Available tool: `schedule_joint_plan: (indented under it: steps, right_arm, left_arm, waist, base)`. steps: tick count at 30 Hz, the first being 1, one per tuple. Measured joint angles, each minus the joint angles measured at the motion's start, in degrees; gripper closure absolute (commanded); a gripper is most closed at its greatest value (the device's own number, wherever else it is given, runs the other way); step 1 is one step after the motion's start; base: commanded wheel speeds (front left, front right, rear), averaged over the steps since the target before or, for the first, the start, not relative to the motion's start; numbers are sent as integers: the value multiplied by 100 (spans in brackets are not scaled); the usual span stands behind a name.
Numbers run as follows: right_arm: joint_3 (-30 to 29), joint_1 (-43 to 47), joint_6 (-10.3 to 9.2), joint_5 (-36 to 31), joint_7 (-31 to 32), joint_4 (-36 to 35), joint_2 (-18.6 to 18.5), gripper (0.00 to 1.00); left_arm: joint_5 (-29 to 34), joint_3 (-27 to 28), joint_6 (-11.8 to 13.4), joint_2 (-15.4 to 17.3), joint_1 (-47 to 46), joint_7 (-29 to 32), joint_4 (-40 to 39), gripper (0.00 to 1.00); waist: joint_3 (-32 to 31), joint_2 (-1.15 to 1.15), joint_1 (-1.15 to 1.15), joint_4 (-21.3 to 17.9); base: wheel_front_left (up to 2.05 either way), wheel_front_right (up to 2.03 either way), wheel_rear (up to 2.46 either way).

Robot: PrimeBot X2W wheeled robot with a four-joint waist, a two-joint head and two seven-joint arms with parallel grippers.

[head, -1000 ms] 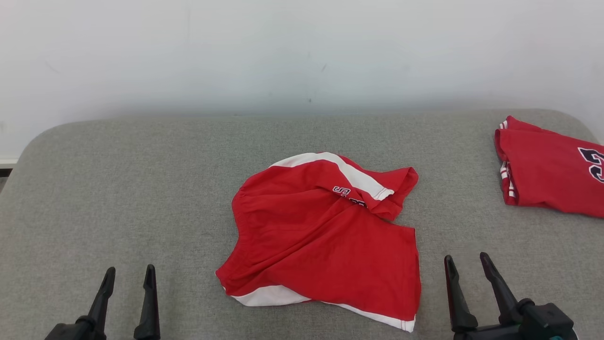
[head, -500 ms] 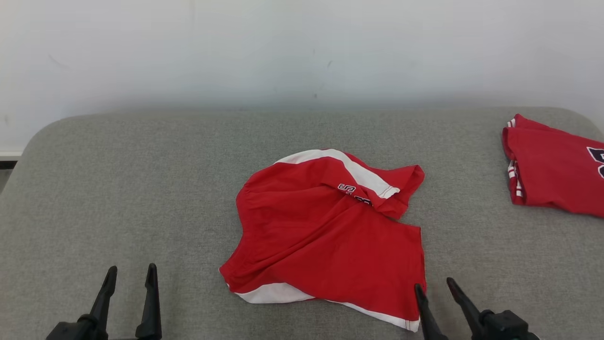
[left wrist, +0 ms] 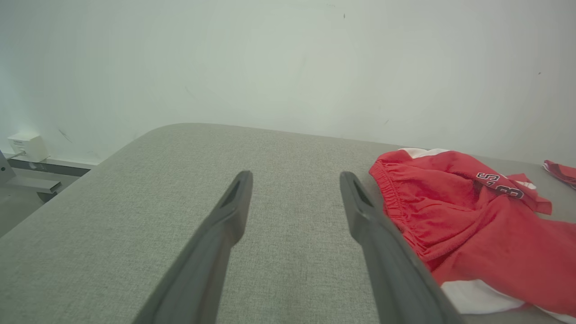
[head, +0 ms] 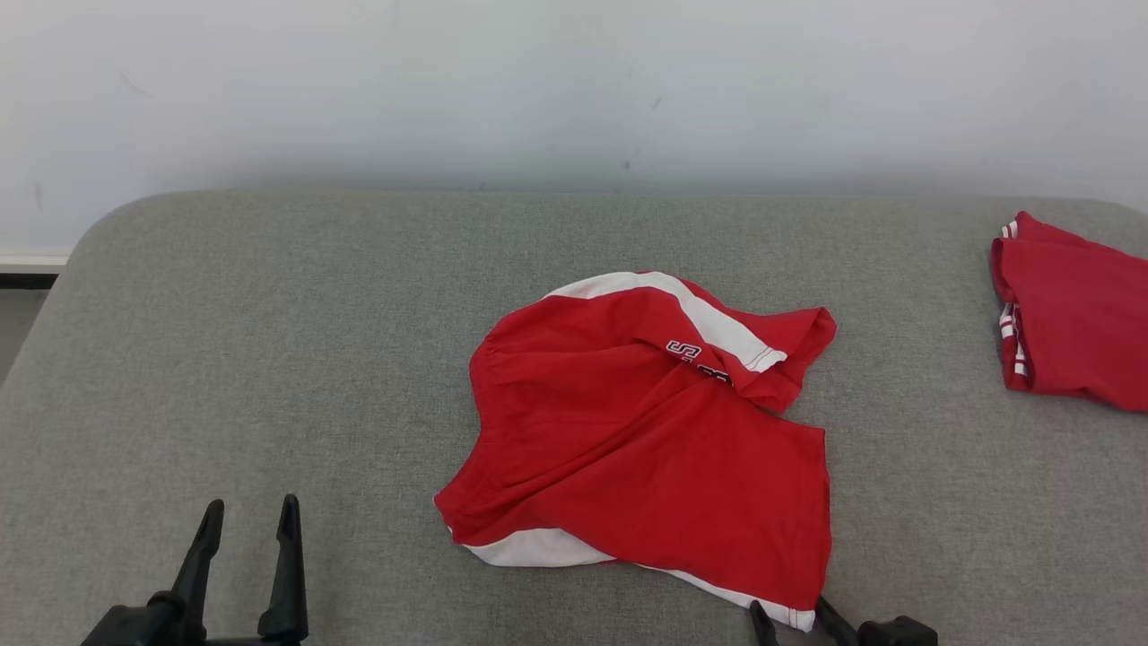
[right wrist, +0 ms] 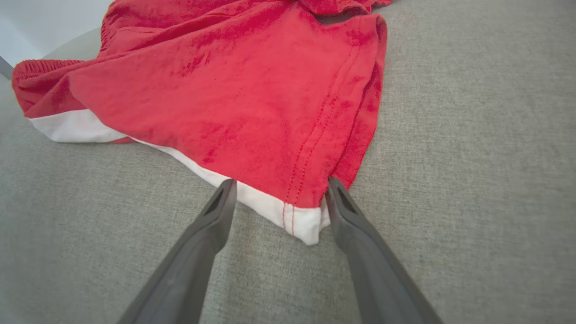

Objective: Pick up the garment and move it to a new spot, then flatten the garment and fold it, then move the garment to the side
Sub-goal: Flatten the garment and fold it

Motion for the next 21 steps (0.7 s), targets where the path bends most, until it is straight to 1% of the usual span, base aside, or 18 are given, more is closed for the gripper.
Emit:
schedule_joint_plan:
  steps: [2,3,4,5,6,7,10,14,18,21]
  right_arm:
    - [59,-55,0,54,-25,136,15,0]
    - [82,-83,0,86,-34,201,24,10]
    - [101,-110,0,115,-52,265,35,51]
    - [122,-137,0,151,-66,323,45,72]
    - [147,-169,0,187,-74,370,52,72]
    - [167,-213,0,202,-77,394,55,100]
    - [164,-341,0,230,-86,338,71,100]
    - [80,-438,0,248,-108,55,21,100]
    - [-90,-648,0,343,-109,-52,-179,100]
    - [-225,-903,0,404,-118,25,-324,100]
  left_arm:
    - [0,10,-1,2,-9,0,1,0]
    - [0,15,0,2,-16,0,1,0]
    - [0,21,0,2,-18,0,1,0]
    - [0,23,0,2,-18,0,1,0]
    - [0,25,0,4,-20,0,4,0]
    - [-1,22,0,9,-23,0,9,0]
    - [-1,-9,-1,10,-31,0,15,0]
    - [-1,-44,0,11,-34,0,36,0]
    - [1,-89,0,2,-32,1,42,0]
    - [1,-115,0,-5,-30,0,43,0]
  waist:
    - [17,0,0,5]
    - [23,0,0,4]
    - [29,0,0,2]
    - [34,0,0,-2]
    - [39,0,0,-8]
    - [43,0,0,-14]
    - [36,0,0,-23]
    - [13,0,0,-34]
    - [-10,0,0,-32]
    - [-10,0,0,-12]
  base:
    - [0,0,0]
    - [0,0,0]
    - [0,0,0]
    - [0,0,0]
    - [0,0,0]
    - [0,0,0]
    - [0,0,0]
    - [0,0,0]
    - [0,0,0]
    - [0,0,0]
